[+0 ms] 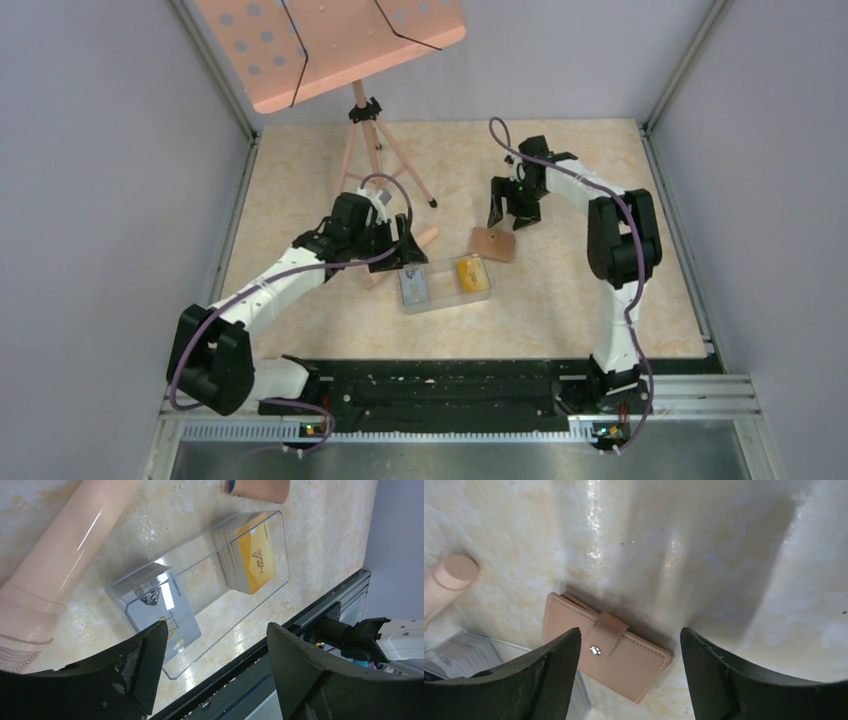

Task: Put the credit cards into the card holder
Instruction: Pick up the card holder from the center of the board.

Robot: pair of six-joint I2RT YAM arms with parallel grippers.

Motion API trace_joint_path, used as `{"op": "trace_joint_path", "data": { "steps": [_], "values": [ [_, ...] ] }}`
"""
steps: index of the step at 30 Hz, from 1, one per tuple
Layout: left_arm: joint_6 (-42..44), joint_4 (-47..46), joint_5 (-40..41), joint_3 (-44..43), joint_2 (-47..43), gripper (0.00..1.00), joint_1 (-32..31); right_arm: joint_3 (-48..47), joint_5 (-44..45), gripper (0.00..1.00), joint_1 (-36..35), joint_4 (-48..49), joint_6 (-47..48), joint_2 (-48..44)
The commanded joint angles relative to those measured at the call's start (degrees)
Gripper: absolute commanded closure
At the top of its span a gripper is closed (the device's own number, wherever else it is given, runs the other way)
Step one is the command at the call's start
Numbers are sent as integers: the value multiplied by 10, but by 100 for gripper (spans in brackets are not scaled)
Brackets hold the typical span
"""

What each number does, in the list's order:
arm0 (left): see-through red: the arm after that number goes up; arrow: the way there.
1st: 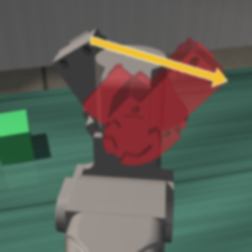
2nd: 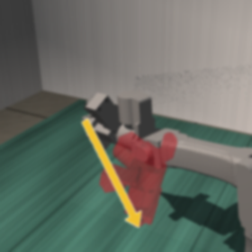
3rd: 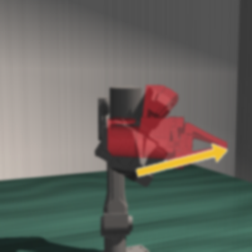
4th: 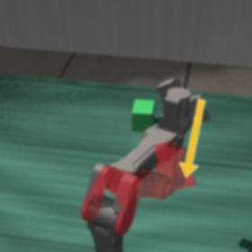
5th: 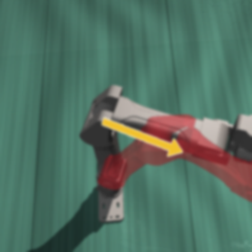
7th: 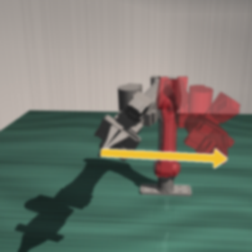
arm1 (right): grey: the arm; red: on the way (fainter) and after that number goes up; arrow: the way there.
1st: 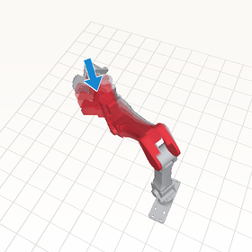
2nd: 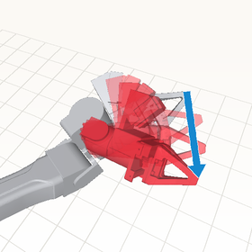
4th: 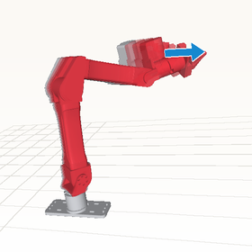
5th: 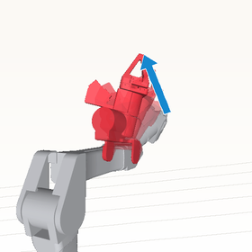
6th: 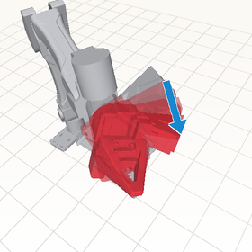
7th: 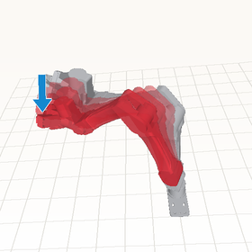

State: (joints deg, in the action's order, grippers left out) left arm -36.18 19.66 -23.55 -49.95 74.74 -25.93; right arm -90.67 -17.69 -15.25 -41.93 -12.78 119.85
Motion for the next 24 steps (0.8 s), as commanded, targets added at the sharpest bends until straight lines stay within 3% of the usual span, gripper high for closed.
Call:
{"op": "trace_joint_path", "data": {
  "steps": [1,8,18,24],
  "values": [
    [-14,-33,-10,13,-14,23,-2,3,-54,31,-5,3,25,10],
    [-31,-57,-19,30,-13,23,-2,79,-82,49,-4,3,29,-29],
    [-28,-59,-29,14,6,24,-2,181,-167,57,-4,68,4,-73],
    [-27,-60,-30,0,11,24,-2,190,-186,99,-3,86,-19,-72]
  ]
}}
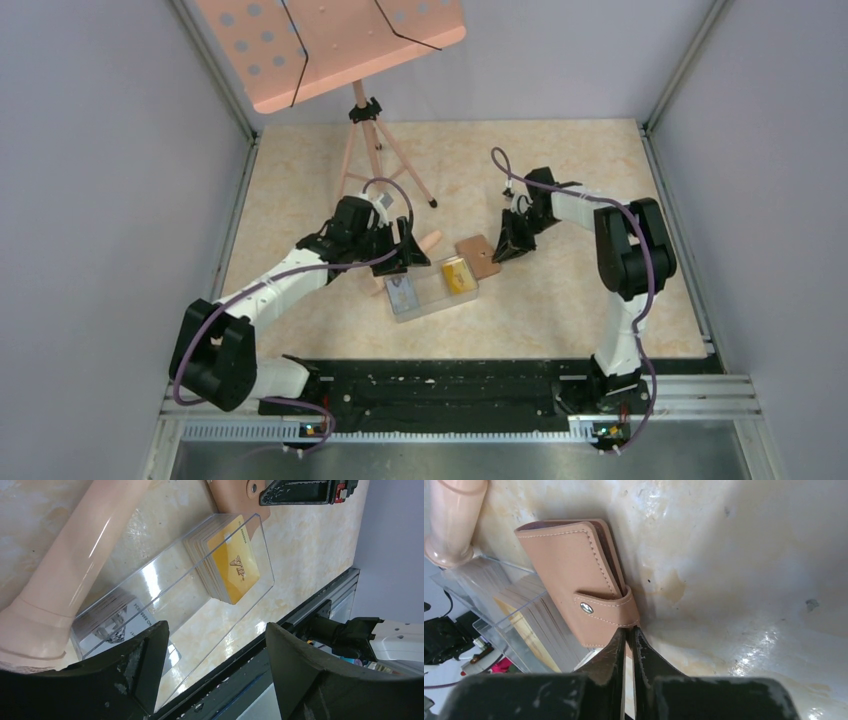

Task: Put the credit cards into the card holder
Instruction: Pick up the card holder from the center of the board, then open the card holder.

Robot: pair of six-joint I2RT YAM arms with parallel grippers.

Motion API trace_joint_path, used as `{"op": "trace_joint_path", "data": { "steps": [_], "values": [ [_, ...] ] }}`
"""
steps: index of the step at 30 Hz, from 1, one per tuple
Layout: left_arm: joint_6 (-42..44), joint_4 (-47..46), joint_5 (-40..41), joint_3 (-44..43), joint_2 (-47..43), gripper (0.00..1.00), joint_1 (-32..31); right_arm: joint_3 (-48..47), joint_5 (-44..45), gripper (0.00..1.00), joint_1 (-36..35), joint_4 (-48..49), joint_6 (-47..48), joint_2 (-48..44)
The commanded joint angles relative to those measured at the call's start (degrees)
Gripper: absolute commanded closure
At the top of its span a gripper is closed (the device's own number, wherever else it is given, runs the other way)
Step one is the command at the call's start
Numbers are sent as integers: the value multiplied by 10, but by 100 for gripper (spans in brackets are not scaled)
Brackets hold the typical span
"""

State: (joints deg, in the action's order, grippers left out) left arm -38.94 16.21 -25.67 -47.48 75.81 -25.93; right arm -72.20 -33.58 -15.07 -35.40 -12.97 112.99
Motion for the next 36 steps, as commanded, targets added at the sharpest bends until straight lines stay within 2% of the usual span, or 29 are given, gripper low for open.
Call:
{"op": "trace_joint_path", "data": {
  "steps": [1,8,15,23,30,33,36],
  "values": [
    [-1,-25,-8,-26,0,24,-2,4,-20,100,-5,21,-18,-9],
    [-18,-36,-14,-36,-9,24,-2,-24,23,100,3,2,-28,-83],
    [-72,-105,-34,-40,-15,24,-2,-67,46,100,2,-19,-44,-155],
    [-153,-253,-108,-43,28,24,0,-112,11,100,3,-53,-62,-193],
    [-220,-357,-139,-39,67,24,0,-124,-37,100,3,-60,-93,-216],
    [-272,-456,-145,-12,81,25,-1,-124,-57,100,3,-59,-106,-224],
    [-303,-507,-147,-1,95,25,-1,-123,-87,100,4,-47,-130,-236]
  ]
}}
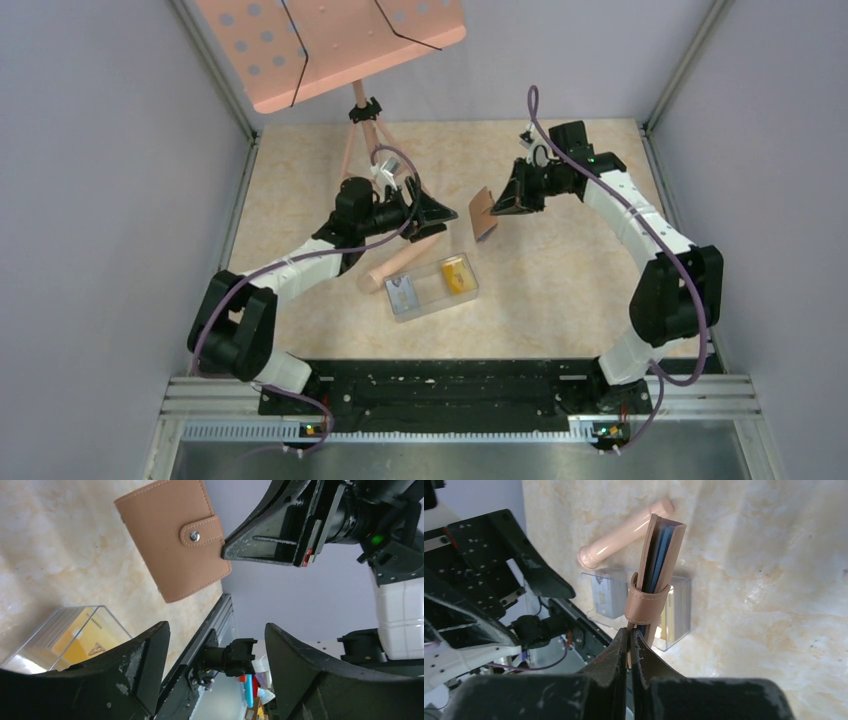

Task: Put the credit cards into the card holder
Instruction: Open the card holder.

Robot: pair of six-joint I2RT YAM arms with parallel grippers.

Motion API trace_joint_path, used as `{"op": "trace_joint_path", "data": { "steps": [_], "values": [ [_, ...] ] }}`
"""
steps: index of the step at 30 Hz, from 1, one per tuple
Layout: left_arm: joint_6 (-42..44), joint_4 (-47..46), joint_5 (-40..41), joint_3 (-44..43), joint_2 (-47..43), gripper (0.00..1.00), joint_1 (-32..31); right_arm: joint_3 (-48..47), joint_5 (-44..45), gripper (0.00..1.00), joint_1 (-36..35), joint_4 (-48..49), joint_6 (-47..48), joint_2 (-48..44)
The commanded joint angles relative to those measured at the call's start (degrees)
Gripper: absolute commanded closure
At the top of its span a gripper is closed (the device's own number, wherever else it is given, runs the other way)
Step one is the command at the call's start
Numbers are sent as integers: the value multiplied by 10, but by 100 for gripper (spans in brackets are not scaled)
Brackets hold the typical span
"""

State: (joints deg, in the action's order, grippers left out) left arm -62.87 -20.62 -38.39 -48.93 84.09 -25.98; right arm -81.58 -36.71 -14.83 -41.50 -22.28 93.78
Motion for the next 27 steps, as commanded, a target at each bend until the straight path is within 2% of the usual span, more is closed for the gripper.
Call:
{"op": "trace_joint_path", "data": {
  "steps": [1,15,20,27],
  "values": [
    [-66,-143,-20,12,17,26,-1,-28,-63,100,1,20,-47,-49],
    [-83,-160,-30,11,39,26,-2,26,-138,100,1,151,-173,-113],
    [-113,-216,-40,14,48,26,-3,64,-160,100,2,219,-227,-126],
    [-118,-242,-65,-11,54,28,-11,118,-163,100,1,251,-245,-148]
  ]
}}
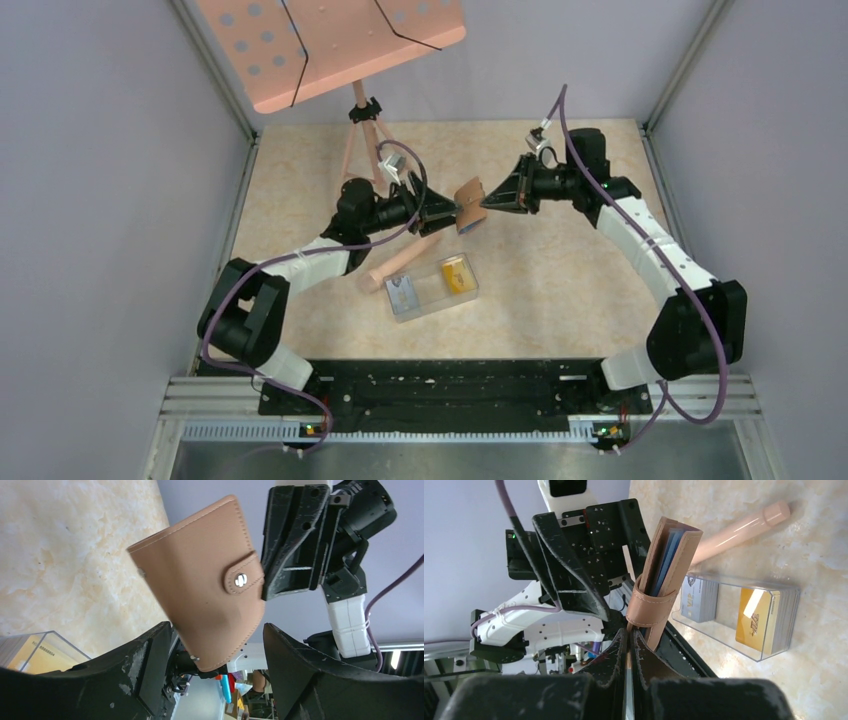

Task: Put the credit cards into the card holder
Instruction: Open the card holder.

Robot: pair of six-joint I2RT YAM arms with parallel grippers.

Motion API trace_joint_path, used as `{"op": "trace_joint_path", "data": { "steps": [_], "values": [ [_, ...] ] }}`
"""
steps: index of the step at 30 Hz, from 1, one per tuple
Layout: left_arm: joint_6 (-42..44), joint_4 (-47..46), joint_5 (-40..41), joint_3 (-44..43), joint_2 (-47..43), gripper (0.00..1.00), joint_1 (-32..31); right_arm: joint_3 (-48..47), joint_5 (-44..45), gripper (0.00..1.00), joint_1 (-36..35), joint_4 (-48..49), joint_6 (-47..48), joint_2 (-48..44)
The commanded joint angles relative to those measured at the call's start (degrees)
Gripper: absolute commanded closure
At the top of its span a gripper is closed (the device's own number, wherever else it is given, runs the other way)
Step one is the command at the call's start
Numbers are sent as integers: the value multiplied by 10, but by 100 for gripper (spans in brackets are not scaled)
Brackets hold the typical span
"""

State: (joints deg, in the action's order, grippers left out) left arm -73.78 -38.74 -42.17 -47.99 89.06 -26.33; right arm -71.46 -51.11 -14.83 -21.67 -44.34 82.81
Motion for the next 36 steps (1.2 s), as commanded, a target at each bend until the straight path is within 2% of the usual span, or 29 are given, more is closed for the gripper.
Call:
{"op": "trace_joint_path", "data": {
  "steps": [1,9,13,17,20,22,27,30,36],
  "values": [
    [-10,-66,-29,-22,4,29,-8,23,-18,100,1,54,-25,-40],
    [-20,-85,-22,-12,-4,34,-9,46,-19,100,1,71,-32,-48],
    [-14,-78,-13,-1,-11,34,-9,45,-21,100,1,73,-35,-49],
    [13,-17,13,10,-26,30,-10,38,-25,100,1,89,-50,-53],
    [10,-21,15,16,-24,29,-9,32,-26,100,1,103,-64,-59],
    [-8,-53,8,19,-17,28,-10,35,-27,100,1,122,-73,-64],
    [-93,-222,-27,11,21,28,-11,53,-33,100,1,150,-88,-71],
    [-119,-285,-45,-4,38,30,-16,75,-35,100,1,176,-104,-77],
    [-119,-294,-44,7,28,40,-22,104,-28,100,1,183,-105,-84]
  ]
}}
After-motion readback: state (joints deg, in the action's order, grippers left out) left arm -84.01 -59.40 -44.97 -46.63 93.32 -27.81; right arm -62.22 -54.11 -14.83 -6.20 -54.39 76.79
